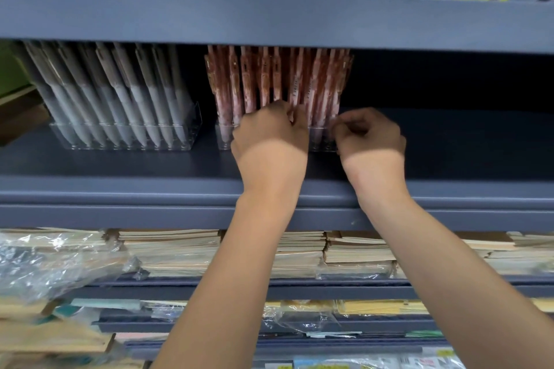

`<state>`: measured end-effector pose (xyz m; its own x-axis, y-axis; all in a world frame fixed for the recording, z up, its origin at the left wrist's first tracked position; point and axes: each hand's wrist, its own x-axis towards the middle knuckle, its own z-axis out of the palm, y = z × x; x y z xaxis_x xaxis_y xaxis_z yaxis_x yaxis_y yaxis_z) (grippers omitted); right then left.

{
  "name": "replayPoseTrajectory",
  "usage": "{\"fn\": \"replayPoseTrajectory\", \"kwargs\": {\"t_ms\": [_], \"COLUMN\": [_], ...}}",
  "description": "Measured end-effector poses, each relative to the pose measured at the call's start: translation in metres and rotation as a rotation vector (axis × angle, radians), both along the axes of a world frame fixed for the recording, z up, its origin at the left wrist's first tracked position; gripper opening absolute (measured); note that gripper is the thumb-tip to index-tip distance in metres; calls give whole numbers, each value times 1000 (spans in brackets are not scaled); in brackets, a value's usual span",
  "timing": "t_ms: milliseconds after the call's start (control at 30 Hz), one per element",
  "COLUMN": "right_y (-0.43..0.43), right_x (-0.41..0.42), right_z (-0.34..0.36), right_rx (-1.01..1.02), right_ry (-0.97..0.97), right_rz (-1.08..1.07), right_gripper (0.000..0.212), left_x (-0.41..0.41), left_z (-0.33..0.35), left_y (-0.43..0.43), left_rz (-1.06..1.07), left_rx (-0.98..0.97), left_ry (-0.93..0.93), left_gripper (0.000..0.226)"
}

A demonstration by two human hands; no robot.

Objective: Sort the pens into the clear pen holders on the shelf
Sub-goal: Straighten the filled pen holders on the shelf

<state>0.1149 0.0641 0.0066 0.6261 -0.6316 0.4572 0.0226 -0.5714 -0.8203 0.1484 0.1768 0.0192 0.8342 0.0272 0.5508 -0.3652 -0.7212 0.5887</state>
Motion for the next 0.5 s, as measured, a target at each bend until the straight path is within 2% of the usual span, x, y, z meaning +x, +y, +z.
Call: {"fn": "replayPoseTrajectory", "kwargs": {"t_ms": [167,500], "right_y": [0,1], "right_x": [1,-2], "right_z": [0,1], "right_rx": [-14,-25], "right_ry": [-4,-7], "right_rz": [-4,-8], "right_gripper": [11,11], "left_x": [2,-2], "left_z": [0,0], "left_y": [1,1], "left_rz": [-39,-33], "left_rx": [-40,61], "left_ry": [-8,-18], "left_gripper": [33,33]}}
